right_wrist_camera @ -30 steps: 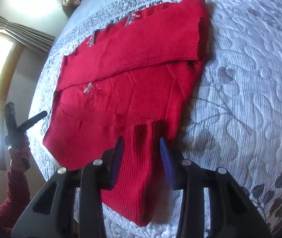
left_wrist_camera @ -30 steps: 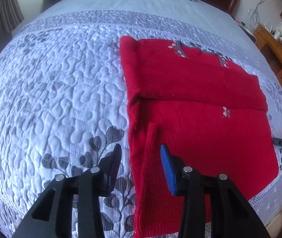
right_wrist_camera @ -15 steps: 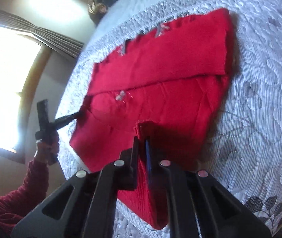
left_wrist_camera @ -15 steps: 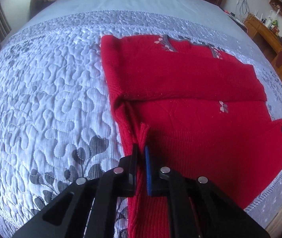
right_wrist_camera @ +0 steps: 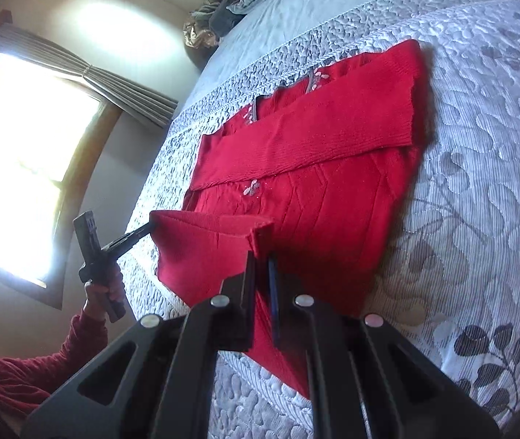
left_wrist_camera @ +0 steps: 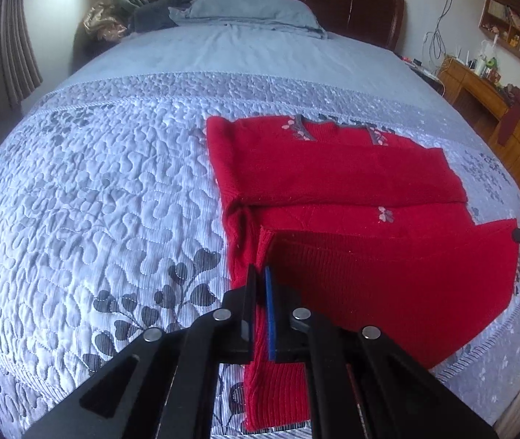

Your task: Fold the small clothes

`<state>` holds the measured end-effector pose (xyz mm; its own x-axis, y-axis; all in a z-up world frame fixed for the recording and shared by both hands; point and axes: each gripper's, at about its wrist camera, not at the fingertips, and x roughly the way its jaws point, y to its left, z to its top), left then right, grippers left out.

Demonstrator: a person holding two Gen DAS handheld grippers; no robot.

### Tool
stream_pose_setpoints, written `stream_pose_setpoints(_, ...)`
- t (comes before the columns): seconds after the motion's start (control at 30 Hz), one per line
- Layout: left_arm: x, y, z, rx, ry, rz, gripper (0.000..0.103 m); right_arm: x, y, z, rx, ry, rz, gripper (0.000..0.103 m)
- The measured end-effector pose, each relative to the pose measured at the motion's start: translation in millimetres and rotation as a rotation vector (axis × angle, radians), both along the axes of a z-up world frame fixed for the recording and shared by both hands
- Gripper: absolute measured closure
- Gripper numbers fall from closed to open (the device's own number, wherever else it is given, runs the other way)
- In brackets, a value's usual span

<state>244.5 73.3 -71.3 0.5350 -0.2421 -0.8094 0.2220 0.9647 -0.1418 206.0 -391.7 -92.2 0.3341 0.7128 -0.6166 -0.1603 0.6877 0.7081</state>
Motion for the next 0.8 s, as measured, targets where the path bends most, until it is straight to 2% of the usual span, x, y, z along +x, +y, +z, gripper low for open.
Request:
stream_pose_setpoints(0.17, 20, 0, 25, -0.070, -0.043, 0.036, 0.099, 16, -8, 17, 0.008, -0.011, -0.034, 0.098)
stream_pose_setpoints(0.3, 72, -5, 49, -0.101, -0.085, 0.091, 0.099, 53, -22, 41, 0.001, -0.031, -0.077, 0.098)
stream_pose_setpoints(0.43, 136, -17, 59, -0.094, -0.107, 0.122, 0.099, 112, -35, 57, -0.054, -0.031, -0.124, 0.098)
stream_pose_setpoints(0.6, 217, -36, 35, -0.045, -0.071, 0.164, 0.099, 199, -39, 48, -0.149, 0.006, -0.171, 0.099)
stream_pose_setpoints(0.67, 242, -43, 15, 0.001, -0.048, 0.181, 0.099, 233, -36, 32, -0.175, 0.036, -0.195, 0.099)
stream_pose_setpoints(0.8, 273, -49, -31, 0.067, 0.020, 0.229, 0.099, 271, -25, -5, -0.240, 0.075, -0.219, 0.099)
